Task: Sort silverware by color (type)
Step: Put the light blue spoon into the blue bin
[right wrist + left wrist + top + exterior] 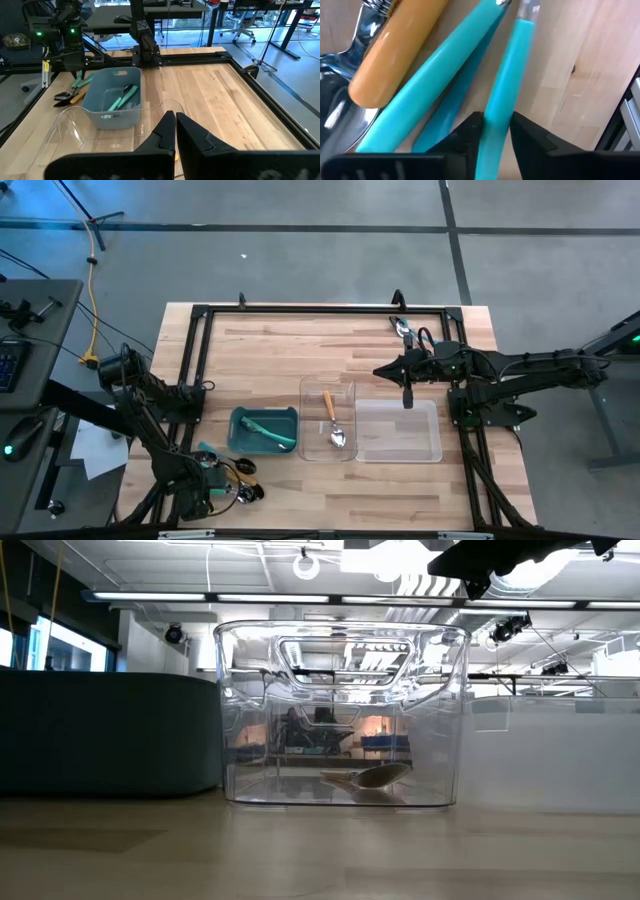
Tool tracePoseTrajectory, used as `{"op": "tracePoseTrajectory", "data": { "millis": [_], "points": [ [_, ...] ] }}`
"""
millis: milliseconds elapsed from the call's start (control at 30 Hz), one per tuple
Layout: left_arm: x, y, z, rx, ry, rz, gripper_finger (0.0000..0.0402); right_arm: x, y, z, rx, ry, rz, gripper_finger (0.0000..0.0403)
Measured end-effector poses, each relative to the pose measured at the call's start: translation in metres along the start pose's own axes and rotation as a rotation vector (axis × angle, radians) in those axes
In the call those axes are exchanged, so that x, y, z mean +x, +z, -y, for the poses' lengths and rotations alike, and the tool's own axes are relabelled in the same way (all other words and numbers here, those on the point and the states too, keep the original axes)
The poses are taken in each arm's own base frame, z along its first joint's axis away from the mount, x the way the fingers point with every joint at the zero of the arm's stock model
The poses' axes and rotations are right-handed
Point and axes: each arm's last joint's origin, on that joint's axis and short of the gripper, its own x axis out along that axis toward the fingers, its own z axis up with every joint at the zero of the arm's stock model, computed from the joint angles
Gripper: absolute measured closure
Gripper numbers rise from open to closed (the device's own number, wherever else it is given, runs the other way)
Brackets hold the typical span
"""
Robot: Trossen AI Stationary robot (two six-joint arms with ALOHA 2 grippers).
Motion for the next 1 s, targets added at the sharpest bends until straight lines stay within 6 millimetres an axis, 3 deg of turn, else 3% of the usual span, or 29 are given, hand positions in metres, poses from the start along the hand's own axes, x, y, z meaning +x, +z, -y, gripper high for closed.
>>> {"op": "tracePoseTrajectory", "data": {
  "millis": [167,700,1000],
  "points": [
    [0.000,0.000,0.001,0.001,-0.013,-0.003,0.0361,0.000,0.000,0.000,0.000,0.000,0.000,0.0403],
    [-0.005,-0.001,0.000,0.020,-0.028,0.014,0.0361,0.000,0.000,0.000,0.000,0.000,0.000,0.0403],
    [-0.034,-0.001,-0.001,0.022,-0.143,0.046,0.0361,0.000,0.000,0.000,0.000,-0.011,0.000,0.0403]
  ]
}}
